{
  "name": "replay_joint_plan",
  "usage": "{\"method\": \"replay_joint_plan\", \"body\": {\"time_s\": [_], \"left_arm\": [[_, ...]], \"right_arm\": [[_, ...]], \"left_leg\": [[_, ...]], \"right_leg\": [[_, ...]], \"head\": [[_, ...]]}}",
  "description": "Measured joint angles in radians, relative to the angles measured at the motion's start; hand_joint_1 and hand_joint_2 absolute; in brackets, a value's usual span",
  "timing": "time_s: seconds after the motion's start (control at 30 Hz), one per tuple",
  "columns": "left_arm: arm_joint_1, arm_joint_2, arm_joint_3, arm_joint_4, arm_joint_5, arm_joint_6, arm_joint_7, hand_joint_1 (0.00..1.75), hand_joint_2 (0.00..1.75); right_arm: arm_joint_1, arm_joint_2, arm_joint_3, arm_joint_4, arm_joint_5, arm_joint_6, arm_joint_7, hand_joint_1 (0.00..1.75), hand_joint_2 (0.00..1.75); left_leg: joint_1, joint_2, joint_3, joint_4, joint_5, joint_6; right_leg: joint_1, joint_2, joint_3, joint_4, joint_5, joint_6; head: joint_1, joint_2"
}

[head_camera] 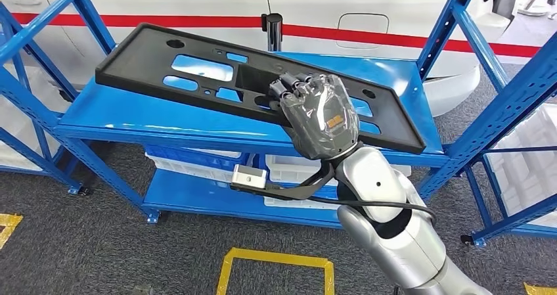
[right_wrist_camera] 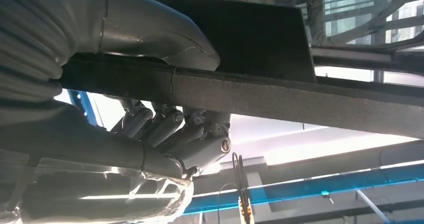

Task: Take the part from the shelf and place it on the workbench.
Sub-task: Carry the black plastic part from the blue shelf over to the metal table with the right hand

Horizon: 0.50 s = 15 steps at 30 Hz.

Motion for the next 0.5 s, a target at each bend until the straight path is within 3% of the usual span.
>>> {"method": "replay_joint_plan", "body": {"time_s": [0.1,0.13,0.17,0.2,0.27,0.33,0.37,0.43,0.5], "left_arm": [[0.002,0.000,0.000,0.001,0.000,0.000,0.000,0.00,1.75],[0.002,0.000,0.000,0.001,0.000,0.000,0.000,0.00,1.75],[0.002,0.000,0.000,0.002,0.000,0.000,0.000,0.00,1.75],[0.002,0.000,0.000,0.002,0.001,0.000,0.001,0.00,1.75],[0.001,0.000,0.000,0.002,0.001,0.000,0.001,0.00,1.75],[0.000,0.000,0.000,0.002,0.002,0.001,0.000,0.00,1.75],[-0.001,0.000,0.000,0.002,0.002,0.001,0.000,0.00,1.75],[0.000,0.000,0.000,0.002,0.002,0.003,-0.002,0.00,1.75],[0.001,-0.001,0.000,0.003,0.003,0.004,-0.002,0.00,1.75]], "right_arm": [[-0.002,0.000,0.005,0.003,0.002,0.001,0.000,1.75,1.75],[-0.002,0.000,0.007,0.005,0.002,0.001,0.000,1.75,1.75],[-0.002,0.000,0.009,0.007,0.002,0.001,0.000,1.75,1.75],[-0.002,0.001,0.011,0.009,0.001,0.002,0.000,1.75,1.75],[0.000,0.001,0.013,0.012,-0.003,0.001,-0.003,1.75,1.75],[0.003,0.001,0.015,0.014,-0.013,-0.004,-0.009,1.75,1.75],[0.005,0.001,0.017,0.015,-0.018,-0.010,-0.012,1.75,1.75],[0.013,0.001,0.020,0.017,-0.029,-0.025,-0.019,1.75,1.75],[0.024,0.000,0.021,0.022,-0.040,-0.040,-0.025,1.75,1.75]], "left_leg": [[0.009,-0.004,-0.044,0.157,-0.141,-0.018],[0.013,-0.004,-0.052,0.212,-0.165,-0.024],[0.016,-0.004,-0.049,0.246,-0.169,-0.028],[0.020,-0.004,-0.031,0.247,-0.153,-0.031],[0.028,-0.005,0.054,0.150,-0.107,-0.032],[0.028,-0.009,0.147,0.018,-0.097,-0.028],[0.025,-0.011,0.170,-0.022,-0.103,-0.025],[0.016,-0.012,0.166,-0.043,-0.100,-0.010],[0.012,-0.007,0.149,-0.049,-0.077,0.014]], "right_leg": [[-0.001,-0.003,-0.032,0.000,0.031,-0.020],[0.000,-0.003,-0.043,0.001,0.042,-0.019],[0.000,-0.003,-0.055,0.002,0.051,-0.018],[0.000,-0.003,-0.066,0.003,0.059,-0.015],[-0.001,-0.003,-0.083,0.006,0.074,-0.006],[0.001,-0.003,-0.093,0.007,0.088,0.008],[0.002,-0.004,-0.097,0.007,0.096,0.016],[0.003,-0.006,-0.103,0.002,0.113,0.033],[0.002,-0.005,-0.119,0.018,0.095,0.038]], "head": [[-0.007,0.000],[-0.007,0.000],[-0.007,0.000],[-0.007,0.000],[-0.007,0.000],[-0.006,0.000],[-0.006,0.000],[-0.004,0.000],[-0.003,0.000]]}}
